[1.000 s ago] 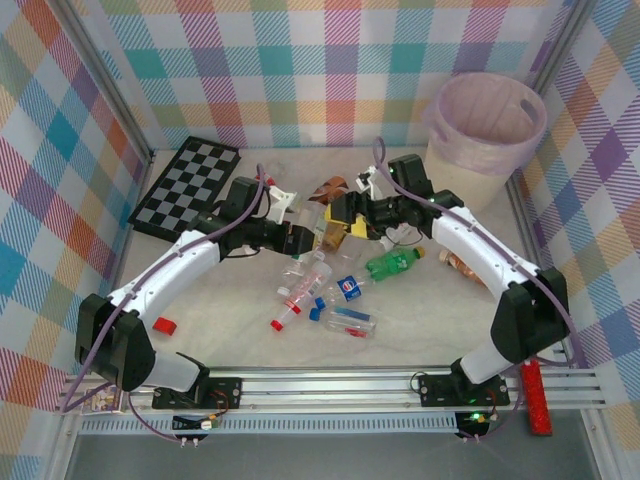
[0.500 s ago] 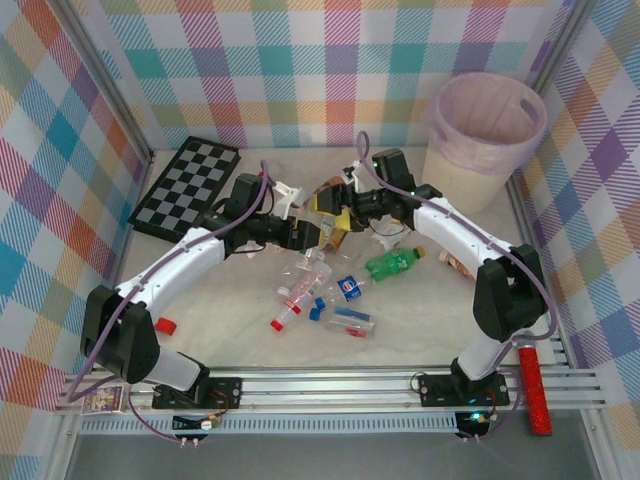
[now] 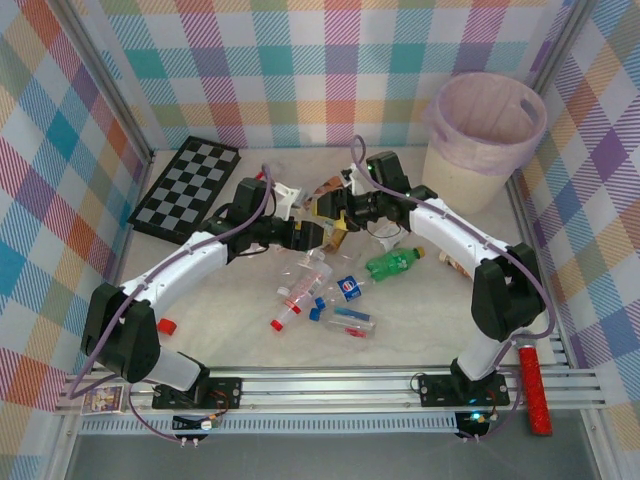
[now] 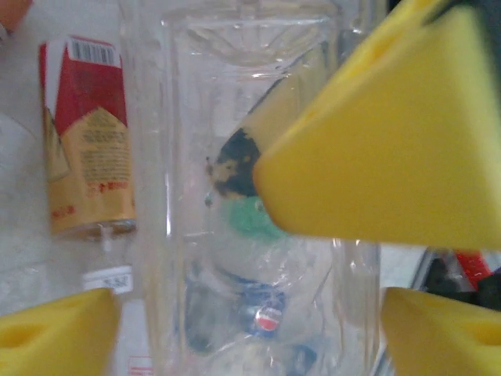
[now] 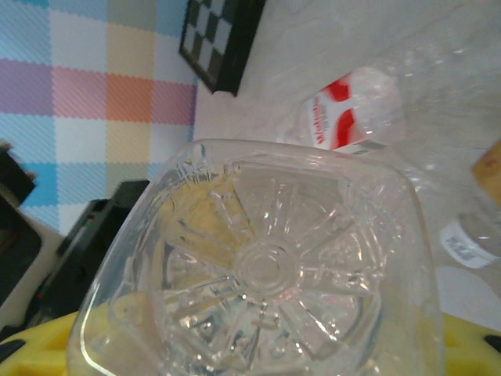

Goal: Put the plastic bottles in the bin

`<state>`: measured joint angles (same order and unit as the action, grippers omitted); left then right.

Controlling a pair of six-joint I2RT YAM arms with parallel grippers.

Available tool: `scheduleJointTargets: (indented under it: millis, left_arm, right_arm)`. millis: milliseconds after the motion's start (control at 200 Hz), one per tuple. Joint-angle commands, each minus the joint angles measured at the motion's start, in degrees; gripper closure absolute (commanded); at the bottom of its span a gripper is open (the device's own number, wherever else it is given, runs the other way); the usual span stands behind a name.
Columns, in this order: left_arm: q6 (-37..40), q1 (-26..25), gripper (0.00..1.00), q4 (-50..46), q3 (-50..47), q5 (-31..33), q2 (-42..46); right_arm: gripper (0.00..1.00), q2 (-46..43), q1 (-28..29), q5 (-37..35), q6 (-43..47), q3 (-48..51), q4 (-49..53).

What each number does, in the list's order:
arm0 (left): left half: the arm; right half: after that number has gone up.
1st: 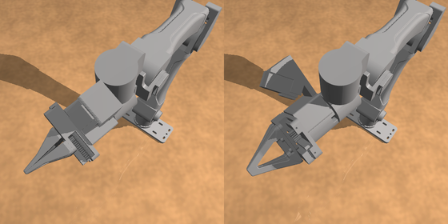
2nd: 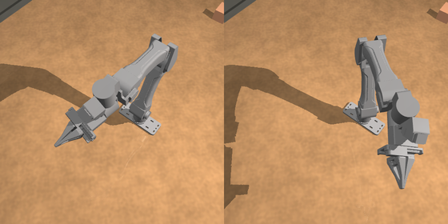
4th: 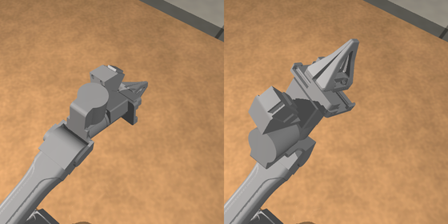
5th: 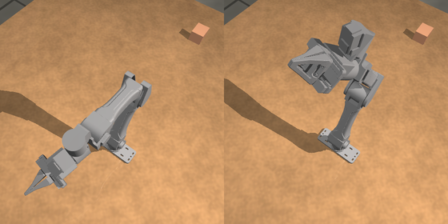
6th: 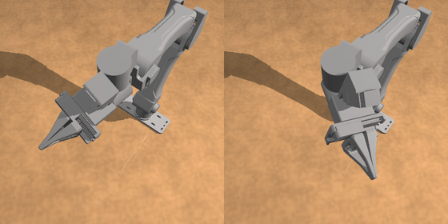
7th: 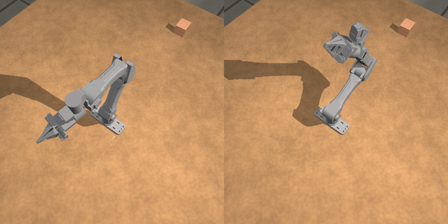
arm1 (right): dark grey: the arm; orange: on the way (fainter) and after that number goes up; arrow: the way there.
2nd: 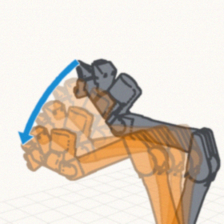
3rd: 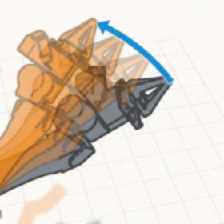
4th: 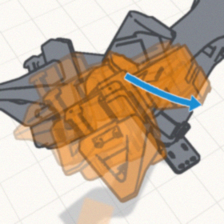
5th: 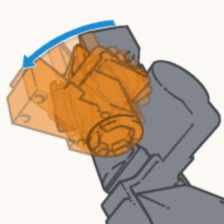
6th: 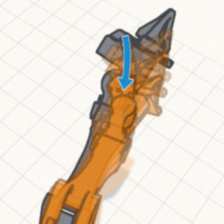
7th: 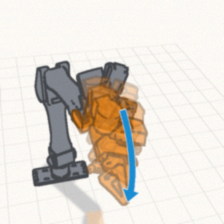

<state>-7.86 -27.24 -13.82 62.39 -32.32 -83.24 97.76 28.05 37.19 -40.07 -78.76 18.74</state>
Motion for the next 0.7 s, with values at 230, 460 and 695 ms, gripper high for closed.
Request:
scheduleJointTargets:
  millis: [230,460,695]
  left_arm:
    - [3.20,-0.09,0.00,-6.26,0.13,8.15,5.93]
    - [-5.38,-0.02,0.00,-8.96,-0.38,23.22,4.82]
    - [-20.79,0.95,0.00,-17.71,1.24,38.80,3.47]
  right_arm:
    - [0.73,-6.09,-13.99,-9.57,4.87,-8.84,11.71]
    - [0.84,-9.46,-22.67,-23.20,11.10,-19.24,11.57]
    - [0.88,-7.67,-26.41,-39.69,22.91,-25.52,1.24]
